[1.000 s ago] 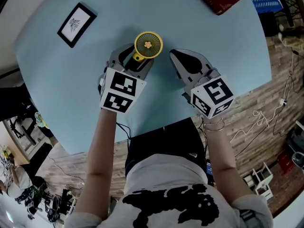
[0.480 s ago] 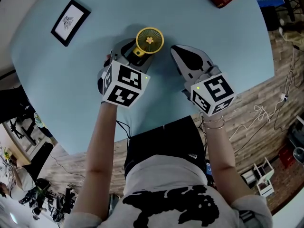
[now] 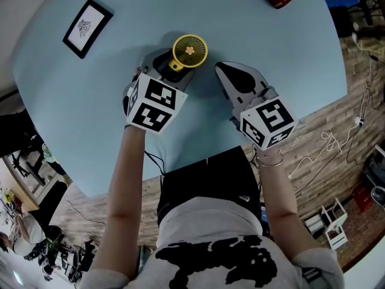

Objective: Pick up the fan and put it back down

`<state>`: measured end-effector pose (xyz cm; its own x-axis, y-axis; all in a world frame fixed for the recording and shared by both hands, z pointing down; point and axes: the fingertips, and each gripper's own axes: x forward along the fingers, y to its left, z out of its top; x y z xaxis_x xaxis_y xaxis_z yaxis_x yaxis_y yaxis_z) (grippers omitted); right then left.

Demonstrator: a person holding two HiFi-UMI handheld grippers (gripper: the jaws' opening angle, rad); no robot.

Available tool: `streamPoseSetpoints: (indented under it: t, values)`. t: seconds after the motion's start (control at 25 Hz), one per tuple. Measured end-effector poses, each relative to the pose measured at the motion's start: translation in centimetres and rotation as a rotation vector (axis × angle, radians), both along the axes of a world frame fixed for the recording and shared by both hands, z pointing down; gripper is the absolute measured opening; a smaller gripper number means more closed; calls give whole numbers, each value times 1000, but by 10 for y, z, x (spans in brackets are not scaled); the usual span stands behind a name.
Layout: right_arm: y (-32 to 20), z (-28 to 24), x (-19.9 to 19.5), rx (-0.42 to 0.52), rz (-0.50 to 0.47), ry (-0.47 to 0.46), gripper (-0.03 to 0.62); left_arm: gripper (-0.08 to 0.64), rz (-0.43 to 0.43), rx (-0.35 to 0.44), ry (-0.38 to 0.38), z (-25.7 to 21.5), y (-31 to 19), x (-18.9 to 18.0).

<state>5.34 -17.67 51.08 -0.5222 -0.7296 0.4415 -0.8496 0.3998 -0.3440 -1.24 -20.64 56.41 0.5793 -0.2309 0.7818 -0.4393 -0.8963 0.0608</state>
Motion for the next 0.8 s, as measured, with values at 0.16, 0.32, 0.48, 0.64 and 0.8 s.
streamPoseSetpoints:
  t: [0.16,0.32,0.48,0.64,0.8]
  values:
    - [0,-1,3,2,20,-6,5,268,-5,10,16,0,0,0]
    - [1,-3,2,6,20,-6,5,268,-9,9,19,0,0,-1]
    - [3,-5,3,7,22,-6,5,277,-29,16,25,0,-1,-2]
    - [7,-8,5,8,30,-2,5,293,-35,12,14,-1,0,-3]
    - [9,-11,6,13,34,-1,5,329,-26,-7,9,1,5,-2]
